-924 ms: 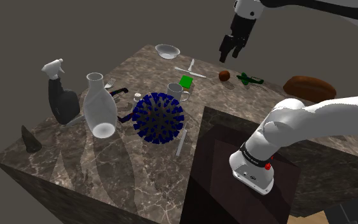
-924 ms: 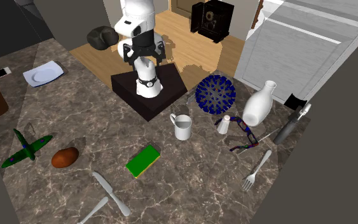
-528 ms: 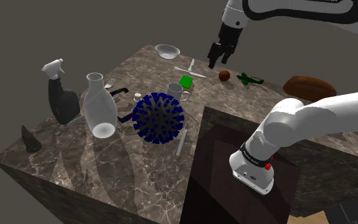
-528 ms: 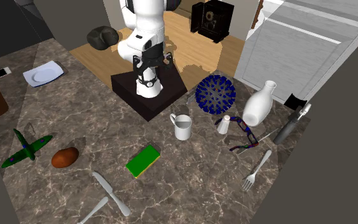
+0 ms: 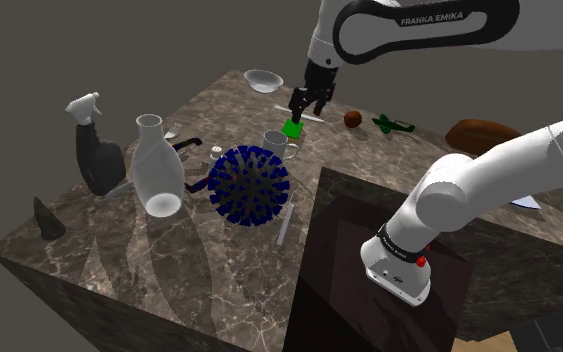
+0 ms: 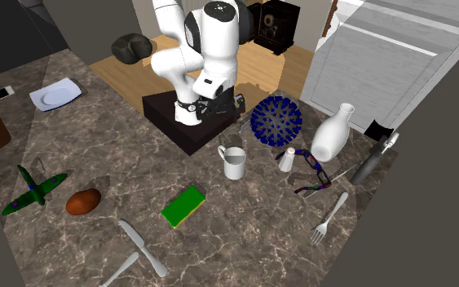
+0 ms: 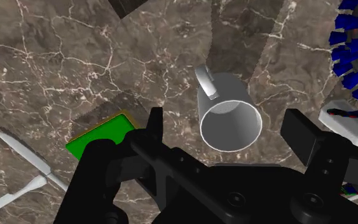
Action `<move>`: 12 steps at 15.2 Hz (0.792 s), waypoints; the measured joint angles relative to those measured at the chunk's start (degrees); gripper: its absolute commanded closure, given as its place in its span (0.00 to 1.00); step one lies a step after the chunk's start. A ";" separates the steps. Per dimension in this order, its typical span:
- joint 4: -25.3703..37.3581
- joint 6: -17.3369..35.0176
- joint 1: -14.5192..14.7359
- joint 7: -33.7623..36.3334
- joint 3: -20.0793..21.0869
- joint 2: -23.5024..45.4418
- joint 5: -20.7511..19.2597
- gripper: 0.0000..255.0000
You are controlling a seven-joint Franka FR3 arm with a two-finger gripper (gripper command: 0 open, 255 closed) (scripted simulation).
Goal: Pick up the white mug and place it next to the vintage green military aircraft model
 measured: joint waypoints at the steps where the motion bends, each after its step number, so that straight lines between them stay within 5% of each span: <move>1: -0.39 1.91 0.31 0.72 0.60 1.35 0.28 0.00; 12: 3.00 17.20 1.61 6.04 4.61 18.60 0.06 0.00</move>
